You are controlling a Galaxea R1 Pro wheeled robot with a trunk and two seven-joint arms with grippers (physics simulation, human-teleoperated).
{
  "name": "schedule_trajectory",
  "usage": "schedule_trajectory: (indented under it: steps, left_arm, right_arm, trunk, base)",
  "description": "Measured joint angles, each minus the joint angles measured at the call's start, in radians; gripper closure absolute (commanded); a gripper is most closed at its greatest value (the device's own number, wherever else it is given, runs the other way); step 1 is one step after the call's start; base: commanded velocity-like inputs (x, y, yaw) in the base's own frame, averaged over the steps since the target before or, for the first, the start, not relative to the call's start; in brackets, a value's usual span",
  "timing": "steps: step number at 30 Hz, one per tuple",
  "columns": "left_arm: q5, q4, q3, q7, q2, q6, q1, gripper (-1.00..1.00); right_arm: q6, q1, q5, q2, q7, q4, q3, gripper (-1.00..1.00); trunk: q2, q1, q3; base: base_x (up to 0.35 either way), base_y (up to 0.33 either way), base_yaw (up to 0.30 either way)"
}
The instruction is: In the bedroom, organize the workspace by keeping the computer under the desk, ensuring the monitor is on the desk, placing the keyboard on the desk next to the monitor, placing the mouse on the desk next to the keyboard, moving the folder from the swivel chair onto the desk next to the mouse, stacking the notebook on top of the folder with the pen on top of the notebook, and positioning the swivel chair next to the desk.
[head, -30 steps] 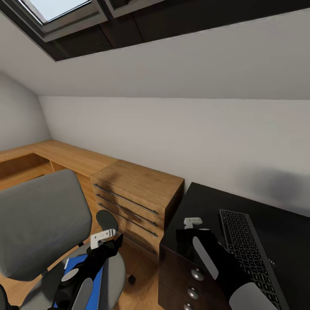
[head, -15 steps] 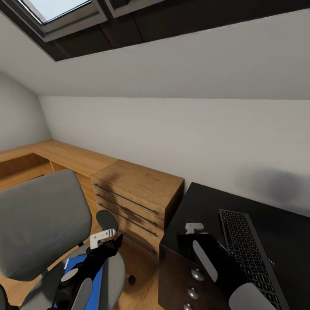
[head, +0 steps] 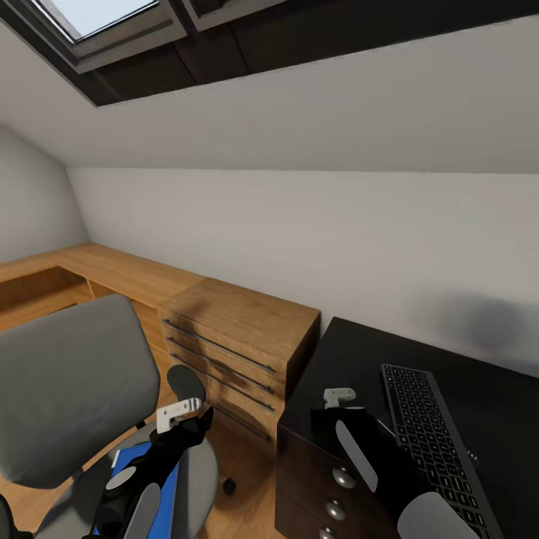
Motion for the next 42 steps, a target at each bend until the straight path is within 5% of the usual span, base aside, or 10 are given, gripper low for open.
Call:
schedule_trajectory:
  steps: [29,30,42]
  left_arm:
    - [0.0,0.0,0.0,0.0,0.0,-0.001,0.0,-1.0]
    - [0.0,0.0,0.0,0.0,0.0,-0.001,0.0,-1.0]
    - [0.0,0.0,-0.001,0.0,0.0,0.0,0.0,-1.0]
  right_arm:
    - [0.003,0.0,0.018,0.0,-0.002,0.001,-0.001,1.0]
    - [0.003,0.0,0.017,0.0,-0.002,0.001,-0.001,-1.0]
    - [0.002,0.0,0.009,0.0,0.002,0.02,0.001,-1.0]
  trunk:
    - [0.0,0.0,0.0]
    - [0.0,0.0,0.0]
    - [0.028,-0.015,0.012]
  base:
    - [0.034,0.007,0.0]
    - [0.0,0.0,0.0]
    - [0.0,0.0,0.0]
